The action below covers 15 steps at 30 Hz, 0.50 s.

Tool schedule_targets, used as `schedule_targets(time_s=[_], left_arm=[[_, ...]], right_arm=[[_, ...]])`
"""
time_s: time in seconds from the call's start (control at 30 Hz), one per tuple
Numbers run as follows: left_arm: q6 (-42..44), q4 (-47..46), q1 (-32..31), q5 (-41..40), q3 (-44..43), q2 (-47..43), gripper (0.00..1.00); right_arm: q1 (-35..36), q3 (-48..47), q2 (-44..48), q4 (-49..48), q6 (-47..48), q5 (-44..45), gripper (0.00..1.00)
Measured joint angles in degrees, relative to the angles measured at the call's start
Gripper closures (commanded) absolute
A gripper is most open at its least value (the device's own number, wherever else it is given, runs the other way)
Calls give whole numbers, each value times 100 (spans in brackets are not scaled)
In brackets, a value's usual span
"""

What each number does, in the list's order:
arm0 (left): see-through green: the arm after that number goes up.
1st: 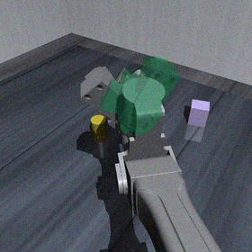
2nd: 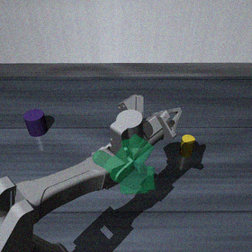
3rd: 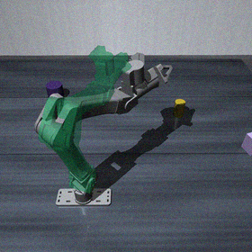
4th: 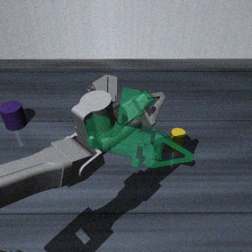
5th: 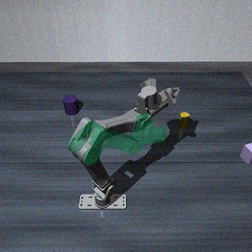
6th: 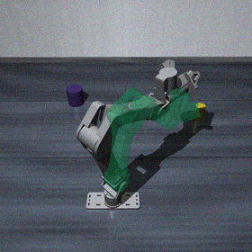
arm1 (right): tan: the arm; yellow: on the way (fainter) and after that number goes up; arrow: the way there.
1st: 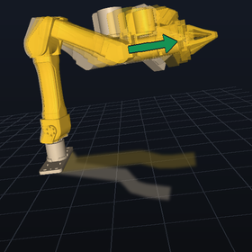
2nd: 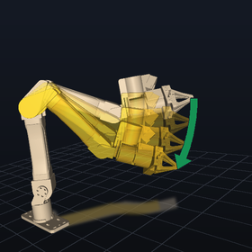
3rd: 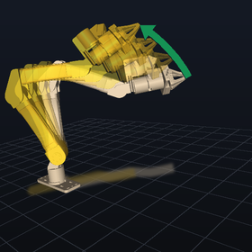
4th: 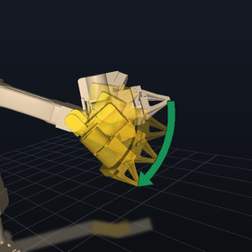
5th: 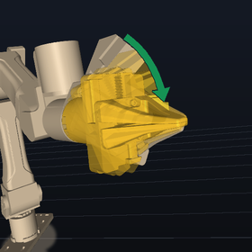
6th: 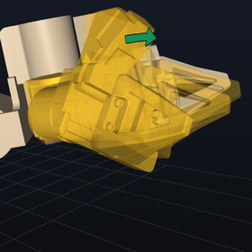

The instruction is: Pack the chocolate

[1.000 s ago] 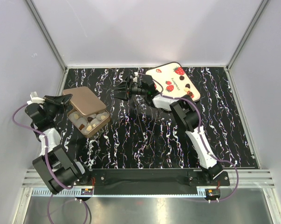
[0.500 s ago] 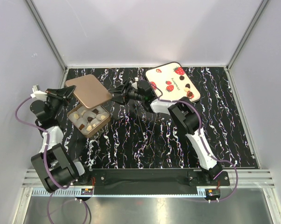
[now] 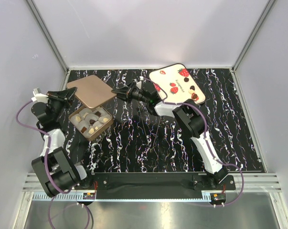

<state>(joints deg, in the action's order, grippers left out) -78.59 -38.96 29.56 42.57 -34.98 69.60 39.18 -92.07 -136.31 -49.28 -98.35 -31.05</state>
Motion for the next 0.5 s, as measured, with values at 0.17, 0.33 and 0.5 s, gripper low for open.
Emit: schedule_targets(time_s=[0.17, 0.33, 0.5], left_arm=[[831, 1008, 15, -96, -37, -122, 49], [2050, 2662, 44, -501, -304, -544, 41], [2791, 3595, 221, -822, -560, -732, 32]], right_arm=[[-33, 17, 0, -192, 9, -46, 100], [-13, 17, -9, -216, 151, -286, 100], [13, 15, -94, -507, 120, -308, 100]])
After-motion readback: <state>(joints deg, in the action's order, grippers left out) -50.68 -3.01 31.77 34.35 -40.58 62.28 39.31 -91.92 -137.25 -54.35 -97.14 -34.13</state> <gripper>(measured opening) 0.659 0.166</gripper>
